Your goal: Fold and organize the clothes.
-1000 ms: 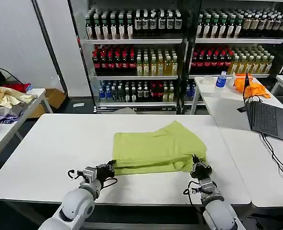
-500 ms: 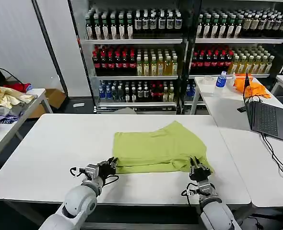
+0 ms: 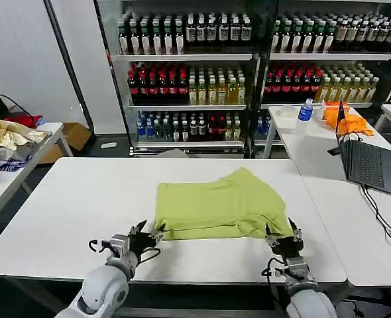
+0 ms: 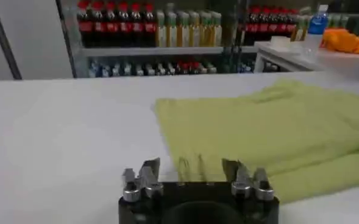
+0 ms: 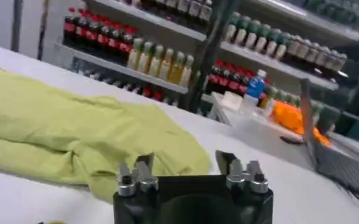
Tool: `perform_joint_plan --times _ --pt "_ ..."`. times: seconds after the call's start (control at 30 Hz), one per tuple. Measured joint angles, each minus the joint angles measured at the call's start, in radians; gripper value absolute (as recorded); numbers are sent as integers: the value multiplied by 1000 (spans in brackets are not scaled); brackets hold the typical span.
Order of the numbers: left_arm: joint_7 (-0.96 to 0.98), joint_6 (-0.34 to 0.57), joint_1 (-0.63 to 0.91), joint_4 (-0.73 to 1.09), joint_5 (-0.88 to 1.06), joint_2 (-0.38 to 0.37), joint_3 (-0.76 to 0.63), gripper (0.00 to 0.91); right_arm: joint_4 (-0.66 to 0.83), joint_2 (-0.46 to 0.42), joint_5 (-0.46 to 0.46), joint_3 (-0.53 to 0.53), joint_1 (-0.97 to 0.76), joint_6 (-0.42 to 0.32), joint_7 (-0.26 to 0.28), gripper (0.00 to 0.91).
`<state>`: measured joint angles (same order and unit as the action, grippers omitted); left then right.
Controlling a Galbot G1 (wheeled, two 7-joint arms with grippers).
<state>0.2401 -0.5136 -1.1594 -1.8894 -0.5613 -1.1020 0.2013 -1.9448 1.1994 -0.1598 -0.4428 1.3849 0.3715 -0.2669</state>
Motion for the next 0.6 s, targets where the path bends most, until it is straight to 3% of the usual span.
perform_joint_plan --times 0.33,0.37,0.4,0.43,0.5,0.6 --pt "10 -7 1 31 -31 -24 -9 897 39 23 -127 -15 -19 72 -39 897" --pt "11 -7 3 36 -31 -26 -12 635 44 25 -136 -14 -24 77 -41 584" --pt "11 -7 5 40 -32 -28 -13 474 48 26 -144 -13 -28 81 -43 333" --pt "12 -7 8 44 -33 -31 -15 242 52 27 -152 -11 -33 83 -45 0" --pt "14 -9 13 55 -35 -34 -17 101 60 28 -171 -8 -44 89 -50 0" --pt "18 -9 17 67 -37 -37 -17 50 71 26 -197 -5 -55 95 -52 0"
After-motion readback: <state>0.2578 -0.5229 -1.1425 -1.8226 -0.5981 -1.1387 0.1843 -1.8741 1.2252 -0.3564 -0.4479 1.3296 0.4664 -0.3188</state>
